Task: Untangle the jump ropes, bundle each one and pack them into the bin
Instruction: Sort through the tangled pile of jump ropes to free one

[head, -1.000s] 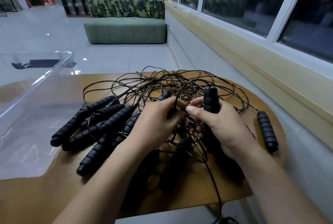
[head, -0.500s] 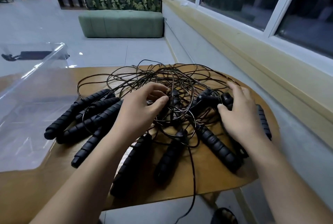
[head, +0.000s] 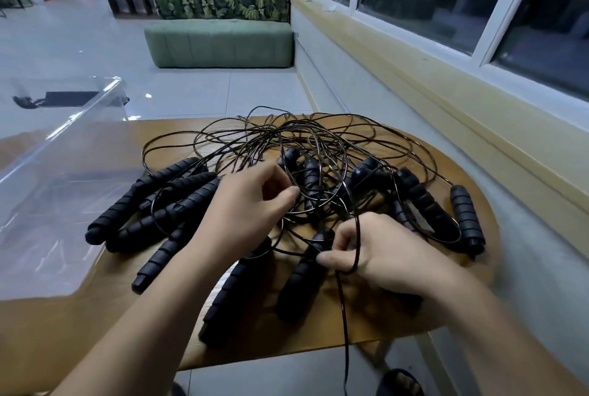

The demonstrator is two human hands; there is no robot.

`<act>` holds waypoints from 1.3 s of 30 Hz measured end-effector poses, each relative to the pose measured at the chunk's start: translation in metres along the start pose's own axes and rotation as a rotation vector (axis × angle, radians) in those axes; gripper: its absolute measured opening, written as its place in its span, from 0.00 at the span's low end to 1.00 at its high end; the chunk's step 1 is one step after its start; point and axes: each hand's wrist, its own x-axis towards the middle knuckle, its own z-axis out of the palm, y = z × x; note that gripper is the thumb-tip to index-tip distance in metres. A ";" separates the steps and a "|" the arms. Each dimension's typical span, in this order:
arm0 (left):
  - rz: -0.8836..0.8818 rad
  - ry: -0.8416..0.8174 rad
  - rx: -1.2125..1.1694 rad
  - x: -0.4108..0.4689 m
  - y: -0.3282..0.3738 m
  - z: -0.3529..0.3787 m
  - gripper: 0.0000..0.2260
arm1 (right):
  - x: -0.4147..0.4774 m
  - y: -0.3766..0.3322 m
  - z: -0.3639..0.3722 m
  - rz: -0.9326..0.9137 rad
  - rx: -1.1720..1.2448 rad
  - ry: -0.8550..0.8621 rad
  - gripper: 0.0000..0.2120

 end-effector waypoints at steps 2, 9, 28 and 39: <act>0.012 -0.080 0.054 -0.006 0.000 0.004 0.08 | -0.002 -0.003 0.002 -0.013 0.059 -0.059 0.12; -0.046 -0.199 -0.045 -0.023 0.011 0.011 0.07 | 0.001 -0.007 -0.009 0.012 0.670 0.093 0.13; -0.041 -0.541 0.037 -0.045 0.043 0.016 0.16 | 0.019 -0.008 -0.023 0.047 1.606 0.281 0.10; -0.118 -0.601 0.179 -0.046 0.039 0.024 0.14 | 0.017 -0.009 -0.025 0.077 1.679 0.280 0.12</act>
